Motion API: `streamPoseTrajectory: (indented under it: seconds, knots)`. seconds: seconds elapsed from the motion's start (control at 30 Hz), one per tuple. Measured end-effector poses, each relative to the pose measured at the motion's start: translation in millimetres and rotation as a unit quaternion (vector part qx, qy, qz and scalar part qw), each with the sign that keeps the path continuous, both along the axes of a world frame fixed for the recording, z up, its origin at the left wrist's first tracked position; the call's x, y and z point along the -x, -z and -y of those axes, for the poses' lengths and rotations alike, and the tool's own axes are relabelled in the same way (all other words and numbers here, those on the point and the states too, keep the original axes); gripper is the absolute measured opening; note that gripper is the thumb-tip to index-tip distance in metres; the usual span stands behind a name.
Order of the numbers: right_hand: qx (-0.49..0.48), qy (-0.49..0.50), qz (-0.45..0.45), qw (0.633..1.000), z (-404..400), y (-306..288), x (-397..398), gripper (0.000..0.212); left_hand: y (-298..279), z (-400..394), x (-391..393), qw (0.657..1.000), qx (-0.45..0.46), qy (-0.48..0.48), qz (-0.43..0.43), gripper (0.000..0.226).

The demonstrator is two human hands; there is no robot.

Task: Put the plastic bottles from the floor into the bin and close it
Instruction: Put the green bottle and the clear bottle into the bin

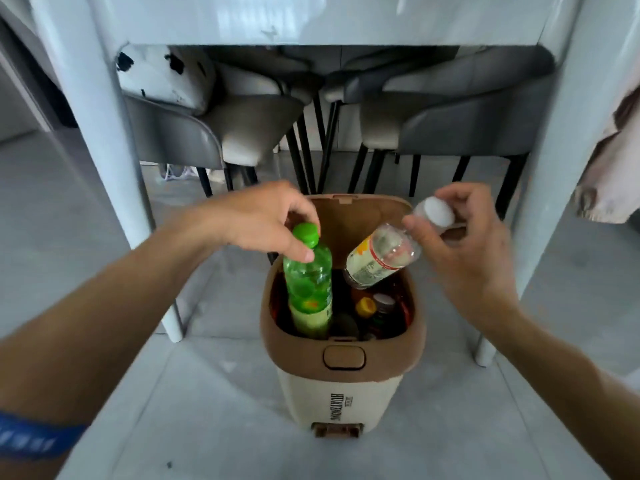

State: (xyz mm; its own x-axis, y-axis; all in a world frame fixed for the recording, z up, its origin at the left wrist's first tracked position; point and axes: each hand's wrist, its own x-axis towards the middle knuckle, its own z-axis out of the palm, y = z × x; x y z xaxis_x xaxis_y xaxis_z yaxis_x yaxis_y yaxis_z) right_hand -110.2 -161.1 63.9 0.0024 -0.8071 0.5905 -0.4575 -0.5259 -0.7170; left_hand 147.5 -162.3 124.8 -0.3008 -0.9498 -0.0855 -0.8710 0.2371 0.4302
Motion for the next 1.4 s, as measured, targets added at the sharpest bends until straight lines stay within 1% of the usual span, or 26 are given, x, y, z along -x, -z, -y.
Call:
streamPoseTrajectory:
  seconds: [0.07, 0.13, 0.2, 0.27, 0.33, 0.37, 0.4, 0.5, 0.53, 0.67, 0.7, 0.77, 0.87, 0.9, 0.97, 1.03, 1.07, 1.1, 1.13, 1.17, 1.23, 1.3, 1.33, 1.37, 1.4]
  knots:
    - [-0.026, -0.018, -0.031, 0.999, 3.0, 6.2, -11.4, 0.037, 19.2, 2.7, -5.8, 0.997, -0.051, 0.021, 0.062, 0.032]
    - [-0.040, -0.032, -0.062, 0.997, 6.5, 12.4, -22.2, 0.037, 34.3, 4.8, -8.6, 0.989, -0.084, 0.041, 0.117, 0.036]
    - [-0.050, -0.037, -0.088, 0.994, 10.1, 18.8, -32.0, 0.037, 53.6, 5.2, -8.7, 0.983, -0.095, 0.053, 0.146, 0.038]
    - [-0.062, -0.044, -0.099, 0.992, 13.2, 25.0, -41.2, 0.037, 81.8, 2.6, -5.2, 0.983, -0.090, 0.060, 0.149, 0.032]
    - [-0.071, -0.058, -0.113, 0.989, 15.9, 31.9, -49.4, 0.036, 109.0, -1.8, 1.1, 0.987, -0.077, 0.069, 0.122, 0.021]
    - [-0.071, -0.065, -0.132, 0.987, 17.9, 35.9, -53.4, 0.036, 116.3, -2.1, 3.8, 0.989, -0.076, 0.070, 0.108, 0.021]
    - [-0.068, -0.071, -0.156, 0.983, 19.6, 40.0, -56.8, 0.036, 118.7, -0.5, 6.2, 0.989, -0.081, 0.069, 0.100, 0.024]
    - [-0.056, -0.078, -0.226, 0.970, 26.6, 55.6, -62.8, 0.038, 105.1, 7.5, 6.9, 0.990, -0.120, 0.050, 0.057, 0.050]
    - [-0.051, -0.078, -0.237, 0.967, 29.7, 60.1, -63.7, 0.039, 98.4, 10.2, 4.6, 0.992, -0.114, 0.042, 0.037, 0.051]
    - [-0.027, -0.085, -0.267, 0.959, 39.4, 74.8, -64.9, 0.039, 83.1, 12.1, -7.5, 0.996, -0.049, -0.012, -0.079, 0.029]
    - [-0.036, -0.099, -0.286, 0.952, 40.5, 80.1, -64.5, 0.039, 84.3, 11.8, -9.1, 0.995, -0.039, -0.027, -0.085, 0.026]
    - [-0.073, -0.146, -0.314, 0.935, 40.2, 92.3, -64.8, 0.038, 90.9, 11.0, -9.5, 0.998, -0.021, -0.041, -0.053, 0.027]
    - [-0.132, -0.207, -0.309, 0.919, 43.6, 90.5, -62.1, 0.033, 102.3, 8.9, -0.8, 0.999, 0.017, -0.040, -0.005, 0.041]
    - [-0.147, -0.210, -0.316, 0.914, 47.0, 84.8, -59.3, 0.033, 105.7, 9.6, 3.8, 0.999, 0.027, -0.031, -0.001, 0.047]
    - [-0.147, -0.171, -0.372, 0.901, 51.7, 75.7, -50.1, 0.042, 112.8, 12.6, 14.5, 0.999, 0.032, -0.001, 0.006, 0.058]
    - [-0.150, -0.131, -0.447, 0.872, 47.9, 73.2, -42.0, 0.051, 120.1, 18.1, 24.0, 0.998, 0.052, 0.020, 0.012, 0.053]
    - [-0.161, -0.130, -0.486, 0.849, 43.4, 74.6, -40.7, 0.050, 123.5, 20.6, 26.5, 0.998, 0.065, 0.019, 0.013, 0.046]
    - [-0.177, -0.141, -0.516, 0.827, 38.6, 78.0, -40.2, 0.044, 125.6, 22.8, 29.5, 0.997, 0.077, 0.015, 0.010, 0.040]
    - [-0.187, -0.157, -0.527, 0.814, 34.1, 81.2, -42.2, 0.037, 126.8, 23.8, 29.3, 0.997, 0.082, 0.007, 0.008, 0.035]
    - [-0.191, -0.169, -0.518, 0.816, 31.0, 81.0, -42.9, 0.031, 126.0, 24.6, 29.6, 0.997, 0.083, 0.003, 0.006, 0.033]
    - [-0.194, -0.168, -0.450, 0.855, 28.9, 69.5, -39.4, 0.024, 119.9, 25.6, 28.5, 0.997, 0.083, 0.003, 0.005, 0.029]
    - [-0.203, -0.157, -0.364, 0.895, 30.4, 51.1, -33.8, 0.024, 111.3, 26.6, 24.7, 0.997, 0.080, -0.010, -0.003, 0.022]
    - [-0.208, -0.156, -0.328, 0.908, 31.2, 41.7, -30.3, 0.025, 109.4, 27.7, 21.8, 0.997, 0.071, -0.024, -0.015, 0.018]
    - [-0.210, -0.158, -0.302, 0.916, 33.7, 35.0, -26.1, 0.027, 110.8, 29.1, 17.9, 0.997, 0.052, -0.037, -0.035, 0.019]
    - [-0.210, -0.165, -0.289, 0.919, 36.1, 30.5, -22.5, 0.029, 114.4, 28.2, 14.6, 0.997, 0.023, -0.042, -0.055, 0.024]
